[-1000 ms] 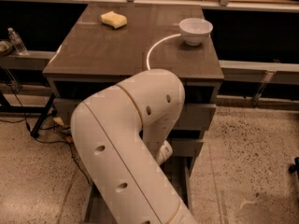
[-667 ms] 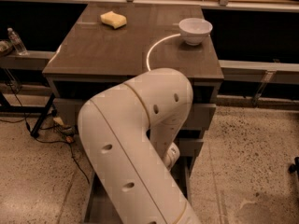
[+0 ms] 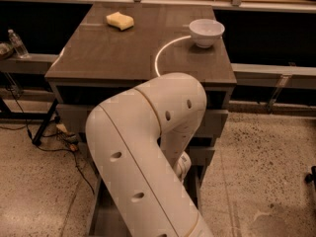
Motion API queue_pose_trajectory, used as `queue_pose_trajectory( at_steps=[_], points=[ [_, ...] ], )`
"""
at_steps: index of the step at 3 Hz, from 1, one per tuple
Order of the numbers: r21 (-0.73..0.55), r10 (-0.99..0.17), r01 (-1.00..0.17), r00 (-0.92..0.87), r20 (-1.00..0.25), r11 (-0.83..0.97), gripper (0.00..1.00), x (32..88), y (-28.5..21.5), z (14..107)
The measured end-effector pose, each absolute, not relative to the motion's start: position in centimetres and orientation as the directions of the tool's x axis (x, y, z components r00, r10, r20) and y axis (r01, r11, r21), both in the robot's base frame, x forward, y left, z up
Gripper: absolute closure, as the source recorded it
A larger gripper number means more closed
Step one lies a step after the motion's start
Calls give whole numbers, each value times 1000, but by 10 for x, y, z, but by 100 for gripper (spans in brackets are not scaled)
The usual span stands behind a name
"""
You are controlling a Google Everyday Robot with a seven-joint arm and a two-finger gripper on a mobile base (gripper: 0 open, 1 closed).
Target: Pick green can from bottom drawer and place on counter
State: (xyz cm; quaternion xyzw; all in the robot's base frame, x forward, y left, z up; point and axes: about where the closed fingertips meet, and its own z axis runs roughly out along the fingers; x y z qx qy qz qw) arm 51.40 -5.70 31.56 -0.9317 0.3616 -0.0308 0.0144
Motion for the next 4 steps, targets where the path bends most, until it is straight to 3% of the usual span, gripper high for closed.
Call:
queue_pose_trajectory(
  at_steps=[2,3,4],
  points=[
    [-33,-696,-701,699,161,-712,100,517,-83,406],
    [-100,-736,-734,646,202,-671,100,517,-105,470],
    [-95,-735,-734,647,202,-673,100,516,-105,468]
  ],
)
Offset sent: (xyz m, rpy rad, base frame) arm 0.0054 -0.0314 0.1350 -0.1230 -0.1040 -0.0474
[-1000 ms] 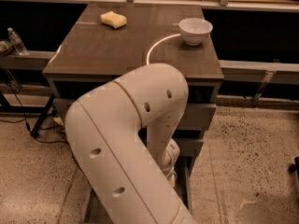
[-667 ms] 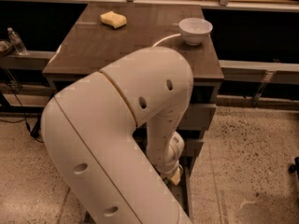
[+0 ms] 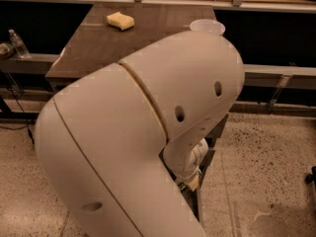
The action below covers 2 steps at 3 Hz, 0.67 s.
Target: Pick green can from bottom drawer and place on counter
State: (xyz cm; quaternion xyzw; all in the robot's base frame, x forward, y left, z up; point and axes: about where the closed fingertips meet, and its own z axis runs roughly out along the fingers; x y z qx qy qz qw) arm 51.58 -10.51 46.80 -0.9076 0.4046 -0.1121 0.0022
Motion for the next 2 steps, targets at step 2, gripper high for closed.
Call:
queue_pose_trajectory(
  at_steps=[2],
  points=[
    [-156,-742,-726,655,143,-670,100,525,-133,482]
  ],
)
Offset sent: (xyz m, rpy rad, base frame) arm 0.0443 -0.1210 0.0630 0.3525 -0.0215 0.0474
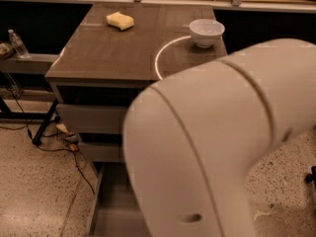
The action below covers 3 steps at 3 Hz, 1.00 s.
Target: Pick green can from bottom drawer and place on counter
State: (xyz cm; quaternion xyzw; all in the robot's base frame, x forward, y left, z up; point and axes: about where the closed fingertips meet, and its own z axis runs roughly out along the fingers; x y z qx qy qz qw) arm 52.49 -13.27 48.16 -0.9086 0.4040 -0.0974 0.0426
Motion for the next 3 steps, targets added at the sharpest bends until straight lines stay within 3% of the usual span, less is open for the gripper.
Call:
queue_pose_trajectory(
  at_steps=[1,2,3],
  points=[
    [-204,-724,-703,689,45,-681,100,539,-112,494],
    [-352,-699,-662,715,-30,-662,100,568,-103,536],
    [-350,-762,-705,646,40,-616,100,538,-247,577]
  ],
)
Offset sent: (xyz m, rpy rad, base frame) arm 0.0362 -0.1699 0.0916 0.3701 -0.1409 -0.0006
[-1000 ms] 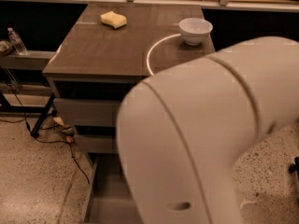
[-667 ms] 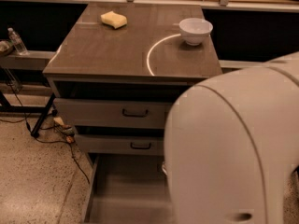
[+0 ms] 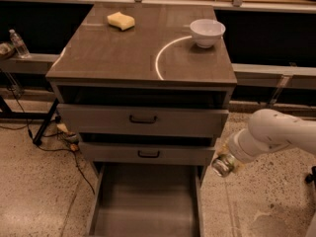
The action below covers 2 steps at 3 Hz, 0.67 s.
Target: Pick green can from bottom drawer and place on counter
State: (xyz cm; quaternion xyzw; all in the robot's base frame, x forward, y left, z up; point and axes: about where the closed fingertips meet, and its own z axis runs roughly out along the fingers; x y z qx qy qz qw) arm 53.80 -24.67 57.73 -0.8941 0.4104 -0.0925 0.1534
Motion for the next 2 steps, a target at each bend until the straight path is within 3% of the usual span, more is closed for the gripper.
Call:
queue_pose_trajectory(
  at_steps=[1,2],
  points=[
    [-211,-795,-768,597,105,-605,100,521,-310,577],
    [-176,-823,-805,544,165,-567,100,518,-317,601]
  ],
)
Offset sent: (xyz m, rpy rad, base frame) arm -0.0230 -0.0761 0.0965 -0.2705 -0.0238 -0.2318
